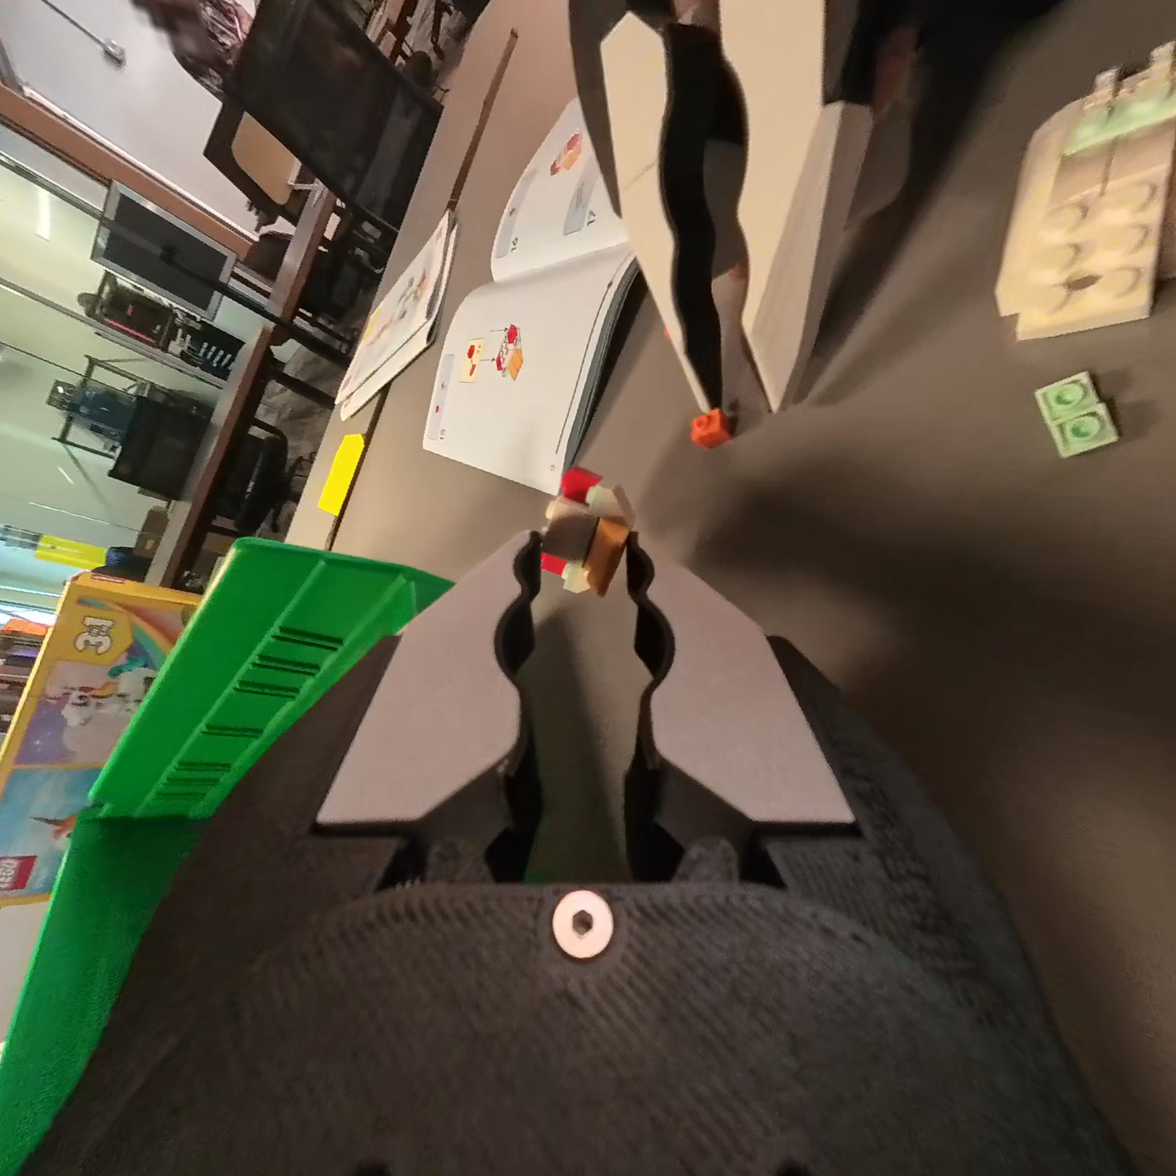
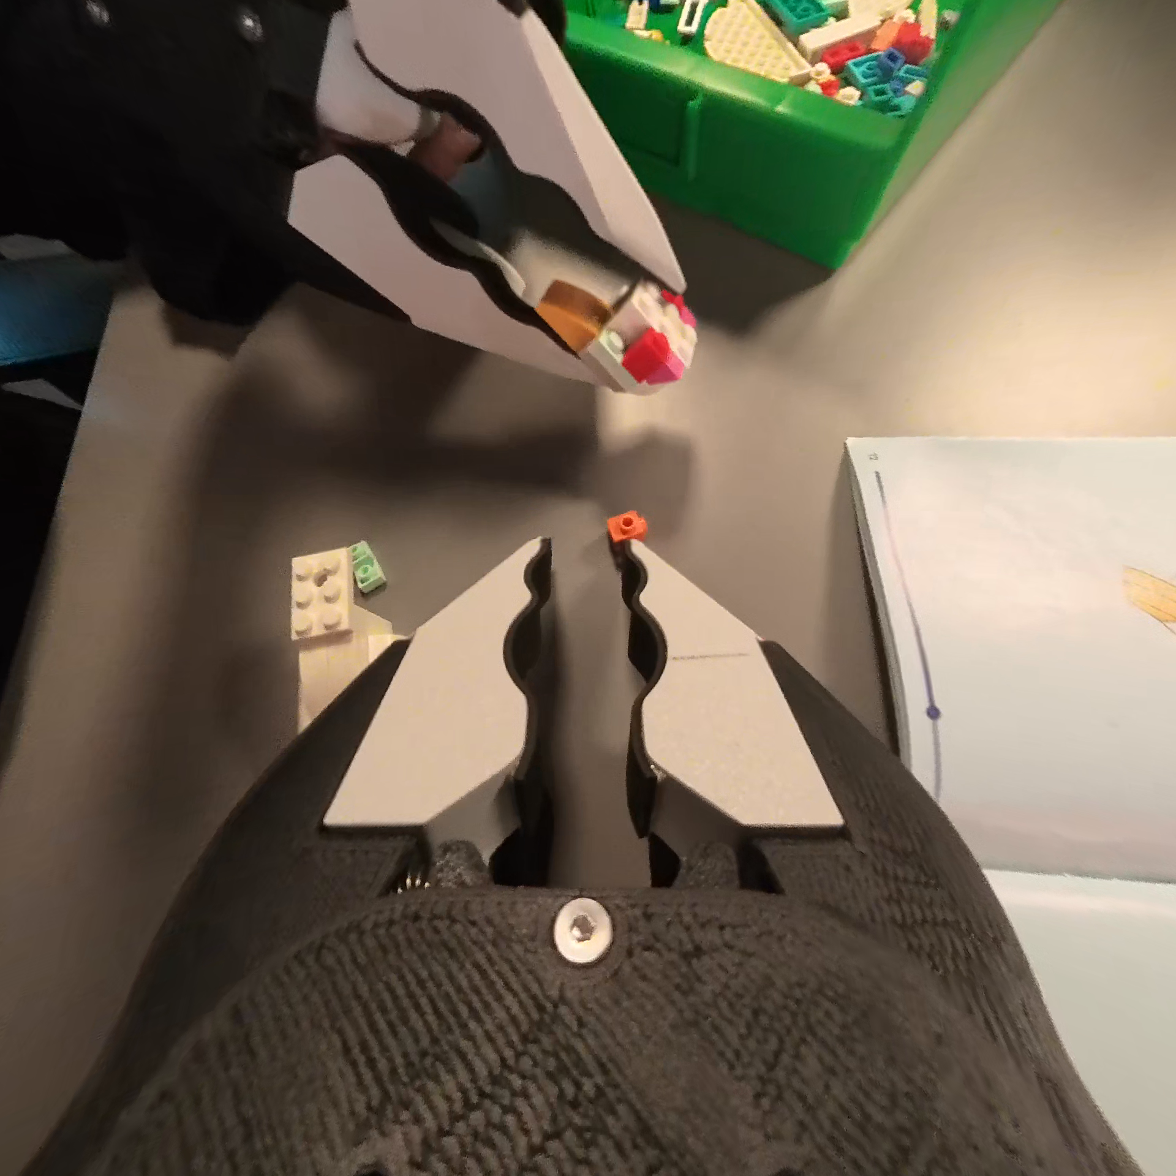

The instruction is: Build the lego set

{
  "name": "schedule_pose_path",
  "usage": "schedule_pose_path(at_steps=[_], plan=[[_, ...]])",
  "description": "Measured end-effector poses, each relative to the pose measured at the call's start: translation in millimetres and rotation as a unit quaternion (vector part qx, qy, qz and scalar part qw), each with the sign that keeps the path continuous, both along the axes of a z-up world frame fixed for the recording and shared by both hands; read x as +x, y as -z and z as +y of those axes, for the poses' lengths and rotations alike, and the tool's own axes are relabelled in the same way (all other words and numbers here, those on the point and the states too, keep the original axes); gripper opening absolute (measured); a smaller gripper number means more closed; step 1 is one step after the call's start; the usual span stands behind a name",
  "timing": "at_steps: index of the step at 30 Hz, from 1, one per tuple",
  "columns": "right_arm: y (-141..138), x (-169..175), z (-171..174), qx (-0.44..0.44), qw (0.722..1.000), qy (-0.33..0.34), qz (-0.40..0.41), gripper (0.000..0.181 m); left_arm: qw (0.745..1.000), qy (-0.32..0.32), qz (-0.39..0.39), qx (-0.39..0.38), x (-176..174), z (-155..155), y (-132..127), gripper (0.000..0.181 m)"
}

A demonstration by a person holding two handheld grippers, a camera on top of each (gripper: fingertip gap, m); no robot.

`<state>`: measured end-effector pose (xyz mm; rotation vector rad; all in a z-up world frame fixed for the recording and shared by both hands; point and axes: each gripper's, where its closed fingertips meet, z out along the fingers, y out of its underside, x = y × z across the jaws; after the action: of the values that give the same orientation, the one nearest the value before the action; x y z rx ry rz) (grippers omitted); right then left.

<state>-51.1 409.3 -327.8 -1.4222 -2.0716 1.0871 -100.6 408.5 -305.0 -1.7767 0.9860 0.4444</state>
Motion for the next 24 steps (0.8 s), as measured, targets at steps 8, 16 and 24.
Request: schedule_pose_path(at_steps=[8,16,24], plan=[[-3.6,8.7,-13.8,0.013,0.999,-0.027,0.019,0.019,1.000,0.011,-0.008,-0.023,4.3,-0.1,10.0,0.026],[-12.2,21.0,-27.4,0.038,0.995,-0.074,0.063,0.018,0.999,0.015,-0.028,-0.030,6.5,1.0,12.9,0.026],[-14.1,17.4,-14.7,0.093,0.989,-0.057,0.095,0.017,0.998,0.028,-0.047,-0.037,10.8,-0.3,12.5,0.026]])
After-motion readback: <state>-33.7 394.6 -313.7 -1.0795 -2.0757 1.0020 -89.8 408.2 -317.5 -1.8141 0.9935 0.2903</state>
